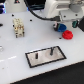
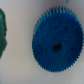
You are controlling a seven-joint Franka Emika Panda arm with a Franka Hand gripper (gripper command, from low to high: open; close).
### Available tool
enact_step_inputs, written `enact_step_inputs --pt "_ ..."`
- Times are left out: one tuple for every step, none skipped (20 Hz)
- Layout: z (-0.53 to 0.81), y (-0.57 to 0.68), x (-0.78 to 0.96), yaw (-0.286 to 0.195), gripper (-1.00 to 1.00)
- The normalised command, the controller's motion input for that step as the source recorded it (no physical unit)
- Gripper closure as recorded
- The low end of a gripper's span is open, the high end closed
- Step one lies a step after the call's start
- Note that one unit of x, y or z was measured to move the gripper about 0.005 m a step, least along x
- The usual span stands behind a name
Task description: Insert the blue gear onto the right peg, followed by the red gear
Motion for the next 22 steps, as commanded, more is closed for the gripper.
enact_step_inputs --pt "-0.09 -0.09 -0.49 0.0 -1.0" --pt "-0.09 -0.11 -0.51 0.0 -1.0" --pt "-0.09 -0.16 -0.5 0.0 -1.0" --pt "-0.09 -0.22 -0.51 0.0 -1.0" --pt "-0.1 -0.28 -0.57 0.0 -1.0" --pt "-0.09 -0.3 -0.58 0.0 -1.0" --pt "-0.07 -0.32 -0.55 0.0 -1.0" --pt "-0.05 -0.33 -0.5 0.0 -1.0" --pt "-0.06 -0.29 -0.51 0.0 -1.0" --pt "-0.04 -0.25 -0.46 0.0 -1.0" --pt "-0.04 -0.21 -0.45 0.0 -1.0" --pt "-0.05 -0.22 -0.41 0.0 -1.0" --pt "-0.07 -0.21 -0.32 0.0 -1.0" --pt "-0.13 -0.22 -0.23 0.0 -1.0" --pt "-0.16 -0.16 -0.09 0.0 -1.0" --pt "-0.17 -0.13 -0.06 0.0 -1.0" --pt "-0.15 -0.06 0.0 0.0 -1.0" --pt "-0.17 -0.05 0.0 0.0 -1.0" --pt "-0.17 -0.03 0.0 0.0 -1.0" --pt "-0.19 -0.03 0.0 0.0 -1.0" --pt "-0.23 -0.02 -0.05 0.0 -1.0" --pt "-0.26 -0.02 -0.09 0.0 -1.0"
